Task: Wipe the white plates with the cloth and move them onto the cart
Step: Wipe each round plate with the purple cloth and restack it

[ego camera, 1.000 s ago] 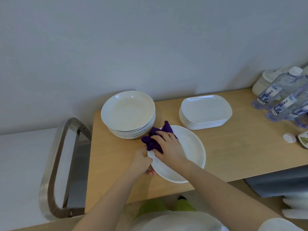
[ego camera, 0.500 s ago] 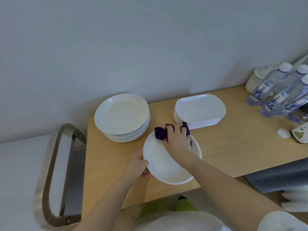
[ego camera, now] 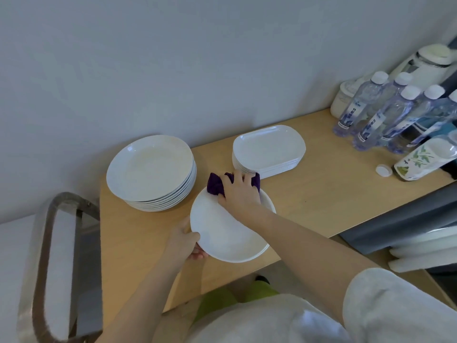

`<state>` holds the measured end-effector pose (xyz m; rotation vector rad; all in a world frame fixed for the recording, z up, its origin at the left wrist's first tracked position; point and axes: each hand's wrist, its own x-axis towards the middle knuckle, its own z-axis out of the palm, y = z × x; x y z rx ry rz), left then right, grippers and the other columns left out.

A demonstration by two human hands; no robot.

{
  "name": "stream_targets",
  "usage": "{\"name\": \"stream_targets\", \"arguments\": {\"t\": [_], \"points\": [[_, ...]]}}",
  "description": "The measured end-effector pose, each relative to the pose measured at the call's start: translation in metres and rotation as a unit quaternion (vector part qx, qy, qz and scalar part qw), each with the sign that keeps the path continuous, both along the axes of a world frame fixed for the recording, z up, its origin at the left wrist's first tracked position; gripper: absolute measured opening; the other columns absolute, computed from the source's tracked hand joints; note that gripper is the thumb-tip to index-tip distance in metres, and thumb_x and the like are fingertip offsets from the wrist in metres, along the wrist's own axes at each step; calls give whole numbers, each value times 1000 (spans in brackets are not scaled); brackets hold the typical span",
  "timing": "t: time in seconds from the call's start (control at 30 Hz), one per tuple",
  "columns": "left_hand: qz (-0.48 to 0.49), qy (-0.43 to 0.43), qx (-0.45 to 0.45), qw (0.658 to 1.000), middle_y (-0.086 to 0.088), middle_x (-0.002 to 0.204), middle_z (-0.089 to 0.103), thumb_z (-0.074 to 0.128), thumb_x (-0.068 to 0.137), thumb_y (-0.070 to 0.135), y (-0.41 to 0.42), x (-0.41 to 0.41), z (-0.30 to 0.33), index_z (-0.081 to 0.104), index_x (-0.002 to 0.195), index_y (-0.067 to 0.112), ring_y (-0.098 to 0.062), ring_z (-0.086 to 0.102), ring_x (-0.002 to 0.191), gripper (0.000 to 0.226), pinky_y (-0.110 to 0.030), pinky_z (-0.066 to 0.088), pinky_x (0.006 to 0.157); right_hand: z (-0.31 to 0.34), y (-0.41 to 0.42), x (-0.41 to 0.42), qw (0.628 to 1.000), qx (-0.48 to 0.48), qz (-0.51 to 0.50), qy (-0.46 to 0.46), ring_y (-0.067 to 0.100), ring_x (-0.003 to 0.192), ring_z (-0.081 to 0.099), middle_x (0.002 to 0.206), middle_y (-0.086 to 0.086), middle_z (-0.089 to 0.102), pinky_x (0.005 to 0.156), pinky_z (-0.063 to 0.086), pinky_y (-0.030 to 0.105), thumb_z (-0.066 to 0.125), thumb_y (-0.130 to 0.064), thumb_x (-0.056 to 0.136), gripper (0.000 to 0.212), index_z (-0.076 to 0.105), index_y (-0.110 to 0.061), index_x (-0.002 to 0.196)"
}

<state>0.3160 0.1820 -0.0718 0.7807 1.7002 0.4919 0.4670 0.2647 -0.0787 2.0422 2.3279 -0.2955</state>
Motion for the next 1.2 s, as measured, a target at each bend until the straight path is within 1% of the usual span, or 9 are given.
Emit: {"name": "stream_targets", "arguments": {"t": [0.1, 0.23, 0.37, 0.47, 0.63, 0.8, 0.9, 1.1, 1.2], "points": [[9, -5, 1, 1000, -16, 57, 68, 46, 85, -6, 0, 0, -3, 37, 144, 25, -24, 66, 49, 67, -30, 56, 50, 0, -8, 14, 1000, -2, -22, 16, 38, 114, 42, 126, 15, 42, 82, 45, 40, 45, -41, 95, 46, 42, -12, 130], [15, -5, -7, 1000, -16, 60, 69, 49, 84, -5, 2, 1, -3, 39, 143, 25, -27, 67, 51, 67, -31, 57, 51, -5, -20, 26, 997, 6, -71, -26, 36, 101, 51, 113, 17, 47, 98, 37, 45, 38, -45, 96, 44, 46, -8, 117], [18, 8, 7, 1000, -15, 60, 69, 50, 84, -4, 1, 4, -3, 42, 141, 26, -26, 66, 49, 65, -31, 56, 51, -5, -24, 27, 996, -4, -85, -34, 35, 102, 50, 112, 18, 48, 99, 37, 44, 35, -46, 97, 45, 45, -6, 116], [3, 15, 12, 1000, -13, 61, 69, 49, 84, -2, 2, 4, -2, 43, 140, 27, -24, 66, 49, 63, -30, 57, 53, 1, -18, 18, 996, -2, -79, 32, 33, 101, 49, 118, 16, 46, 95, 39, 39, 39, -43, 97, 44, 45, -6, 120], [-20, 4, 14, 1000, -14, 58, 69, 45, 81, -4, 2, -1, -1, 37, 144, 26, -24, 66, 49, 70, -30, 55, 52, 6, -1, -11, 994, -31, -14, 108, 35, 118, 40, 134, 9, 39, 89, 46, 41, 48, -36, 95, 45, 41, -12, 133], [-18, -19, 10, 1000, -15, 55, 67, 44, 86, -6, 2, -4, -4, 40, 142, 20, -25, 67, 49, 61, -26, 53, 44, 2, -13, -29, 985, -41, 129, 107, 29, 116, 39, 133, -5, 41, 78, 43, 43, 55, -31, 87, 36, 50, -24, 122], [-13, -38, 3, 999, -12, 59, 69, 53, 93, 3, 1, -7, -4, 44, 137, 20, -25, 69, 54, 48, -29, 56, 50, -4, -30, -27, 973, -27, 195, 118, 25, 109, 44, 128, -8, 46, 76, 41, 41, 57, -33, 84, 33, 55, -25, 116], [-7, -99, -27, 995, -20, 80, 73, 57, 89, -4, -3, -14, 1, 32, 146, 25, -32, 72, 73, 68, -34, 60, 64, -14, -60, -2, 959, -30, 230, 162, 15, 107, 49, 120, -12, 55, 79, 40, 32, 54, -35, 83, 32, 58, -29, 114], [10, -109, -36, 993, -22, 83, 73, 52, 86, -9, -6, -16, 5, 36, 143, 23, -34, 72, 77, 67, -35, 60, 66, -13, -63, 9, 957, -44, 237, 162, 16, 109, 47, 123, -13, 54, 81, 38, 33, 55, -31, 83, 32, 59, -31, 115]]}}
